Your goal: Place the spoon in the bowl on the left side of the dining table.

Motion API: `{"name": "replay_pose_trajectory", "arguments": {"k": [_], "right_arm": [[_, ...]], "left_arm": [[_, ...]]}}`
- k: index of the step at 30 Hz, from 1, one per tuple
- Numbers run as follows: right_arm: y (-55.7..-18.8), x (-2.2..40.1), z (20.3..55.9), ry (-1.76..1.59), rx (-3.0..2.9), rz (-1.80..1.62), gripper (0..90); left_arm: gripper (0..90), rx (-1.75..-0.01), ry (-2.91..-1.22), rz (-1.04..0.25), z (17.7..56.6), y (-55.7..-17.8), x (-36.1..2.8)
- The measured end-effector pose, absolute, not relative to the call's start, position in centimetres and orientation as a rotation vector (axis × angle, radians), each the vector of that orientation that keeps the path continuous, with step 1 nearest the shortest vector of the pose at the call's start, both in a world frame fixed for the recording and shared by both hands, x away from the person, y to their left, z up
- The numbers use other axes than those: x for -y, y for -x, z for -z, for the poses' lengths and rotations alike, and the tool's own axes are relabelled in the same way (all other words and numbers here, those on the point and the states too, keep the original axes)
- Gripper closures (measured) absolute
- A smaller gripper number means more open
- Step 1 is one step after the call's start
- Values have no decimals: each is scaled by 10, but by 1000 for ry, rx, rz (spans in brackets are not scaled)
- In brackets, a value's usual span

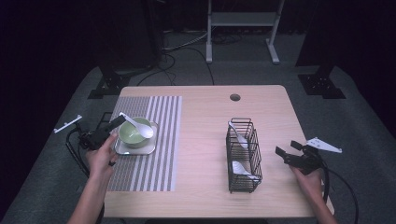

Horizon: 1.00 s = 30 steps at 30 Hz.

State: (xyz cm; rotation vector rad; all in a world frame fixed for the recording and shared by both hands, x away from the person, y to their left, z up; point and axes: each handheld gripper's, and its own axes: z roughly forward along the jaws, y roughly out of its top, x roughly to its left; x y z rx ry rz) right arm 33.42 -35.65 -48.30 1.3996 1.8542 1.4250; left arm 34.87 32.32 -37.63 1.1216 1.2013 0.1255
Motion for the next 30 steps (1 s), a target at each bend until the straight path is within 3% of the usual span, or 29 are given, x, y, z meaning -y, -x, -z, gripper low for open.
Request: {"name": "replay_pose_trajectory", "arguments": {"k": [30], "right_arm": [[-335,356,483,-1404,-1860,-1420,129]], "left_arm": [[861,-1260,-1071,-185,380,-353,-354]]}}
